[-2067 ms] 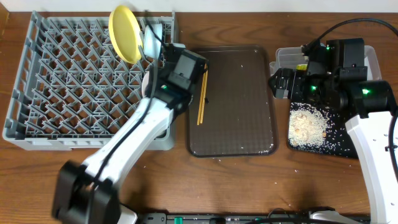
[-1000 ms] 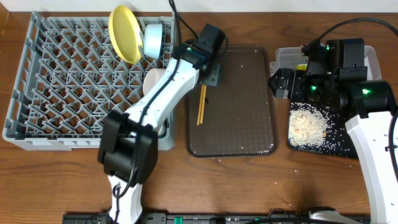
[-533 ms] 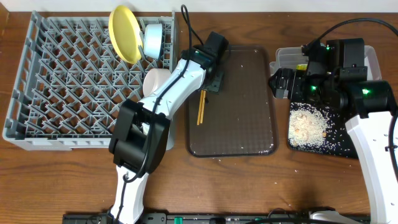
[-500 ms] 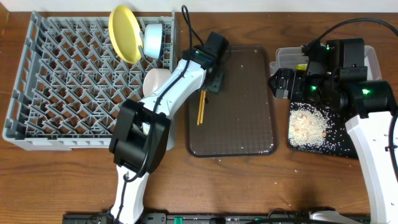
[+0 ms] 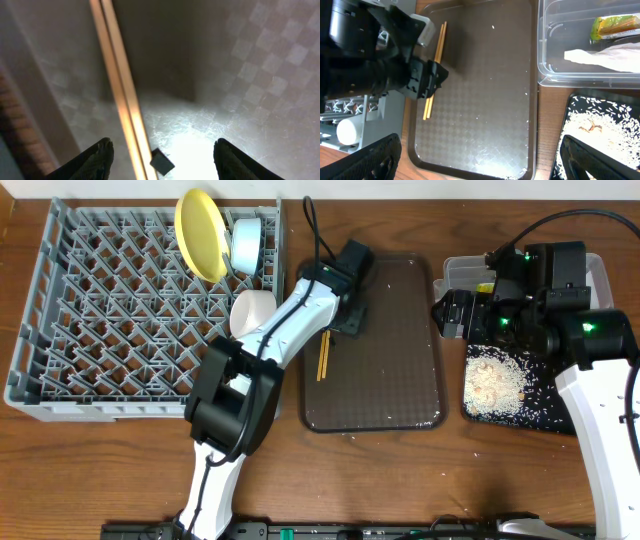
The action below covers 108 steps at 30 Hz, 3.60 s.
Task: Sort waste into correct bins and load items into the dishwasher
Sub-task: 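Lower left gripper and grasp one chopstick, then lift chopstick and carry it left into dish rack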
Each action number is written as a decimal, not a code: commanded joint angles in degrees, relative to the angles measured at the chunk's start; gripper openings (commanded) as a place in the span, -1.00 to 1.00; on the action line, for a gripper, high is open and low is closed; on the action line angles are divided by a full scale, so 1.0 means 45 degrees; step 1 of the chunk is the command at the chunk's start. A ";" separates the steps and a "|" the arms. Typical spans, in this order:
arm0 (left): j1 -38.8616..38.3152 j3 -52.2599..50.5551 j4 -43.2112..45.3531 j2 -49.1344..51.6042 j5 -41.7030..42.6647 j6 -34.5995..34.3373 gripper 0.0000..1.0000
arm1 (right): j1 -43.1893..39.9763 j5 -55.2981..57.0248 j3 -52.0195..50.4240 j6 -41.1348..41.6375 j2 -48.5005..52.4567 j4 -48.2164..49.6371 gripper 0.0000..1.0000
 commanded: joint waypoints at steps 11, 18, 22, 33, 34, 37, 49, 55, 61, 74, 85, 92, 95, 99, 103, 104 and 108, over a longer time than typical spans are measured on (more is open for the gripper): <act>-0.0345 0.0034 0.0131 0.0651 0.0039 0.0117 0.31 | -0.0068 0.0034 0.0058 -0.0131 0.0015 -0.0015 0.98; -0.0345 0.0034 0.0155 0.0903 0.0039 0.0049 0.31 | -0.0068 0.0034 0.0058 -0.0131 0.0015 -0.0015 0.99; -0.0335 0.0034 0.0160 0.0976 0.0024 0.0005 0.30 | -0.0068 0.0034 0.0058 -0.0131 0.0015 -0.0015 0.98; -0.0350 0.0034 0.0223 0.1409 -0.0631 -0.0622 0.29 | -0.0068 0.0034 0.0058 -0.0131 0.0015 -0.0015 0.99; -0.0350 0.0034 0.0204 0.1443 -0.0568 -0.0617 0.30 | -0.0068 0.0034 0.0058 -0.0131 0.0015 -0.0015 0.98; -0.0350 0.0039 0.0301 0.1462 -0.0384 -0.0612 0.30 | -0.0068 0.0034 0.0058 -0.0131 0.0015 -0.0015 0.98; -0.0432 0.0034 -0.1205 0.1462 0.0607 -0.1768 -0.03 | -0.0068 0.0034 0.0058 -0.0131 0.0015 -0.0015 0.99; -0.0636 0.0039 -0.1078 0.1462 0.0563 -0.1763 -0.54 | -0.0068 0.0034 0.0058 -0.0131 0.0015 -0.0015 0.99; -0.0636 0.0194 -0.0913 0.1355 0.0568 -0.1763 -0.85 | -0.0068 0.0034 0.0058 -0.0131 0.0015 -0.0015 0.99; -0.0112 0.0219 -0.1831 -0.2943 0.0335 -0.1239 -0.85 | -0.0068 0.0034 0.0058 -0.0131 0.0015 -0.0015 0.98; 0.2511 0.0214 -0.4804 -0.6198 -0.3560 -0.0466 -0.85 | -0.0068 0.0034 0.0058 -0.0131 0.0015 -0.0015 0.98; 0.4760 -0.0855 -0.4643 -0.6130 -0.3604 0.1282 -0.85 | -0.0068 0.0034 0.0058 -0.0131 0.0015 -0.0015 0.98; 0.5469 -0.1574 -0.4221 -0.6091 -0.3604 0.1360 -0.85 | -0.0068 0.0034 0.0058 -0.0131 0.0015 -0.0015 0.98; 0.6033 -0.2667 -0.3439 -0.6086 -0.3497 0.1812 -0.85 | -0.0068 0.0034 0.0058 -0.0131 0.0015 -0.0015 0.98; 0.6071 -0.3667 -0.2603 -0.6076 -0.3419 0.2181 -0.85 | -0.0068 0.0034 0.0058 -0.0131 0.0015 -0.0015 0.98; 0.6071 -0.3871 -0.2448 -0.6076 -0.3410 0.2186 -0.85 | -0.0068 0.0034 0.0058 -0.0131 0.0015 -0.0015 0.99; 0.6071 -0.4396 -0.2161 -0.6071 -0.3410 0.2166 -0.85 | -0.0068 0.0034 0.0058 -0.0131 0.0015 -0.0015 0.99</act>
